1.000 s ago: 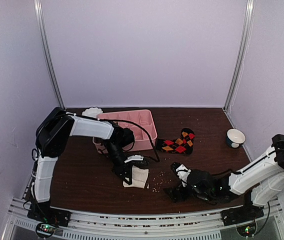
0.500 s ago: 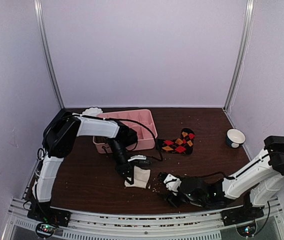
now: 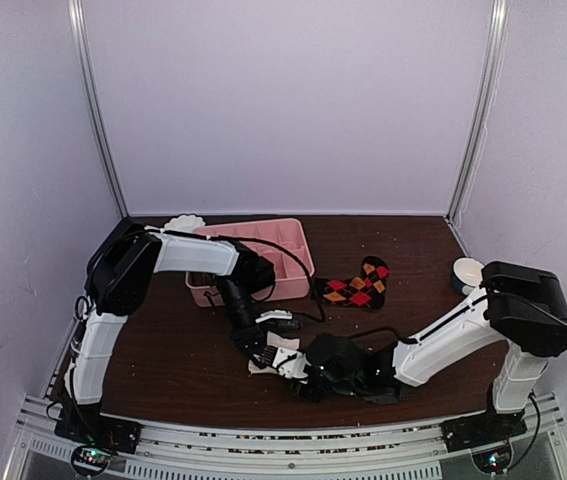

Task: Roll the socks
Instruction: Roll the sock.

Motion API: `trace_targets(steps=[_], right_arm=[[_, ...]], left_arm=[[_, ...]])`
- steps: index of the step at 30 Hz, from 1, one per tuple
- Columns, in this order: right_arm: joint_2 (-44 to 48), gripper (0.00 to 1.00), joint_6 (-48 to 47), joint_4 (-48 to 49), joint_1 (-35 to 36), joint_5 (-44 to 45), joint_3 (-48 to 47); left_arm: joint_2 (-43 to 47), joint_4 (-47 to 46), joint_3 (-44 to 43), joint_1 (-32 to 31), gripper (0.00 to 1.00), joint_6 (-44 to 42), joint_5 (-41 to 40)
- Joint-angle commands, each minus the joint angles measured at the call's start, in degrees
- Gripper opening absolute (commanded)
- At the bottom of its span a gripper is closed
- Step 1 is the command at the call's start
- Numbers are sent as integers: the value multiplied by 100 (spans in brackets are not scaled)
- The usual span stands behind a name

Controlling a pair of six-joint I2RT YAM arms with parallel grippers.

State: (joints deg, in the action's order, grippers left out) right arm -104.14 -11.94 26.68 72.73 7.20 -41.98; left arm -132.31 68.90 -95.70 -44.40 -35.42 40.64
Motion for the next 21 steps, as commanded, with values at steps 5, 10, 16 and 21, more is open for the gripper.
trace_targets(steps=[5,10,16,21], right_arm=[[-517,29,-252,-342,-168,-352,-408],[-671,15,41,-313,-355,-586,-263],[-909,6,602,-235,-651,-1262,-52],[-920,2,1172,-380,-912,-2105,121]], left_arm=[[-515,0,221,97,0,-32,-674],[-270,-61,340,95,19,-175,-557],[778,-760,980,151,54,-360,-436],[1923,-2021,2008,208,56,-359,-403]])
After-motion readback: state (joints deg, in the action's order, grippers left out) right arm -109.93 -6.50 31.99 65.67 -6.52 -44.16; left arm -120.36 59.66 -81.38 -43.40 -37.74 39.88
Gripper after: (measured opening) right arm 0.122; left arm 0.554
